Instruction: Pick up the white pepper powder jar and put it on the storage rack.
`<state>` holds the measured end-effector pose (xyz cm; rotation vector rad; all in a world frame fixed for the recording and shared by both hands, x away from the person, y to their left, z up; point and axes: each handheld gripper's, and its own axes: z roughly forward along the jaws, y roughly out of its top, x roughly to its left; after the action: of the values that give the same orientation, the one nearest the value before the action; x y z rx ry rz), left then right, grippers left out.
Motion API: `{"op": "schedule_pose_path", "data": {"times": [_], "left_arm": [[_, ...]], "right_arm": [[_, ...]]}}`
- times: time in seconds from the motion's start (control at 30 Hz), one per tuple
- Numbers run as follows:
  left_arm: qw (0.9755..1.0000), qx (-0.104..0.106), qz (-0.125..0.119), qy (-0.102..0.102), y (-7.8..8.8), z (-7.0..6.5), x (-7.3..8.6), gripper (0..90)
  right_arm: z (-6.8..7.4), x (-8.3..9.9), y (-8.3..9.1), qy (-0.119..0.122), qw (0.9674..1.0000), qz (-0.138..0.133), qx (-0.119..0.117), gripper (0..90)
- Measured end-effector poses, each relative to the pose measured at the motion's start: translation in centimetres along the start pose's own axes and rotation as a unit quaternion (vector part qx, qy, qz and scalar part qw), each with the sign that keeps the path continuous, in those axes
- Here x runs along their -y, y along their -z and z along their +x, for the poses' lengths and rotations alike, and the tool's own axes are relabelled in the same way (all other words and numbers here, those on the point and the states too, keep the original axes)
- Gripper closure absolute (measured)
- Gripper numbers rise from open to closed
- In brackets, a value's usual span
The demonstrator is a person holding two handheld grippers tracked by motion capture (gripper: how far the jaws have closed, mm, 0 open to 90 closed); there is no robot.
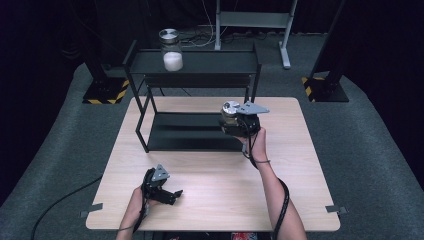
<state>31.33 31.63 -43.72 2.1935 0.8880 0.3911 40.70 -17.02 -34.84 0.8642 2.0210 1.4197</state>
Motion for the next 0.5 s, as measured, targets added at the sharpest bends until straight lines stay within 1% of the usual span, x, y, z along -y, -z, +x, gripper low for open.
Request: {"op": "schedule_pose_path", "data": {"times": [0.33, 0.5], "left_arm": [[1.0, 0.001, 0.0, 0.0, 0.0, 0.0, 0.0, 0.6], [1.0, 0.001, 0.0, 0.002, 0.0, 0.1, 0.0, 0.6]], "right_arm": [[-0.4, -1.5, 0.8, 0.008, 0.9999, -0.008, -0.002, 30.3], [-0.8, -2.3, 1.3, 0.013, 0.9998, -0.012, -0.01, 30.3]]}}
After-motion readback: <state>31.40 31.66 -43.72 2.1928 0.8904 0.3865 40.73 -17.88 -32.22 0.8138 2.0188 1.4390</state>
